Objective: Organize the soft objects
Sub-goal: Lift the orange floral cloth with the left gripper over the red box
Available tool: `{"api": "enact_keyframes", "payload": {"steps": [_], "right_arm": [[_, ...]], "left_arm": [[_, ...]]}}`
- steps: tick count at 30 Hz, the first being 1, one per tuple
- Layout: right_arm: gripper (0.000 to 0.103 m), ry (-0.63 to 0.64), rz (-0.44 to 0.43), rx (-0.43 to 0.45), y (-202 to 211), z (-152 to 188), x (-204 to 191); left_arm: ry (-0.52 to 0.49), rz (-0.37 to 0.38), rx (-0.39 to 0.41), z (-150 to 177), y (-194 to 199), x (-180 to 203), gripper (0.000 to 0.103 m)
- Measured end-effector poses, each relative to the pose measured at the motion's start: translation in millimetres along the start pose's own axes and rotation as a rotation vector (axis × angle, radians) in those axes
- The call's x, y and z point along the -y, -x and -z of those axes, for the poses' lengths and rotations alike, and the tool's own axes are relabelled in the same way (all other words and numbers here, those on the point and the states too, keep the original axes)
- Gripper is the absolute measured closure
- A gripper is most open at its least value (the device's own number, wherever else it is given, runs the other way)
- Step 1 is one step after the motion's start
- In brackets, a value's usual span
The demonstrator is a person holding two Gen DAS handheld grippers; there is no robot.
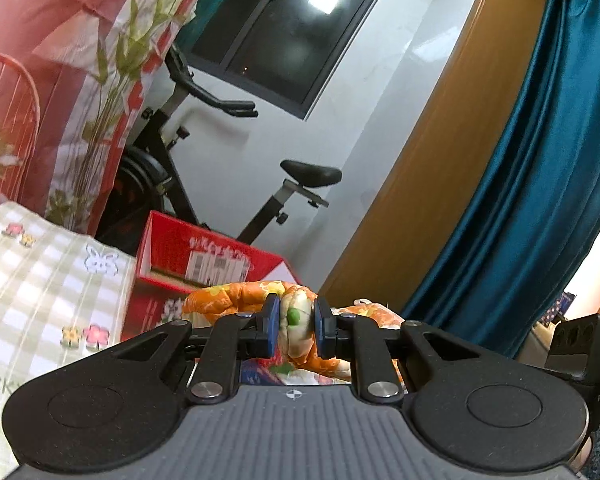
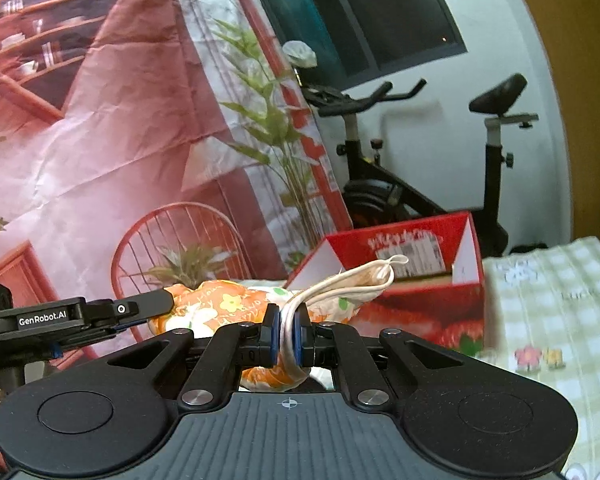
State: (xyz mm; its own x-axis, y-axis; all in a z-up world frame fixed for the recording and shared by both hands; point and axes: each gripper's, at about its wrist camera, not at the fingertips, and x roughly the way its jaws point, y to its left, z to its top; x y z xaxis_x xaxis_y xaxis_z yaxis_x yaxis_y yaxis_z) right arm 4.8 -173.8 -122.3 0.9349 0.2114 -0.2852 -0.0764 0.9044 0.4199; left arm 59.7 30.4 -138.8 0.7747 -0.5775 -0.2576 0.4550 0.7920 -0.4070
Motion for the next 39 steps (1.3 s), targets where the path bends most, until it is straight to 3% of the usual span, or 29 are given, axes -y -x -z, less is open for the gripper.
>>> {"api": "enact_keyframes", "payload": {"steps": [5, 27, 39], "right_arm": [[0.096, 0.056, 0.010, -0.003, -17, -14, 0], [0.096, 0.107, 0.030, -0.115, -125, -66, 59], [0.096, 0.125, 0.041, -0.137, -173, -89, 85]], "left_arm": [[-0.010, -0.001, 0.005, -8, -11, -2, 0.084], [-0.006, -0.065, -0.128, -41, -106, -43, 0.084], [-0.012, -0.076, -0.144, -59, -147, -54, 0.084]]}}
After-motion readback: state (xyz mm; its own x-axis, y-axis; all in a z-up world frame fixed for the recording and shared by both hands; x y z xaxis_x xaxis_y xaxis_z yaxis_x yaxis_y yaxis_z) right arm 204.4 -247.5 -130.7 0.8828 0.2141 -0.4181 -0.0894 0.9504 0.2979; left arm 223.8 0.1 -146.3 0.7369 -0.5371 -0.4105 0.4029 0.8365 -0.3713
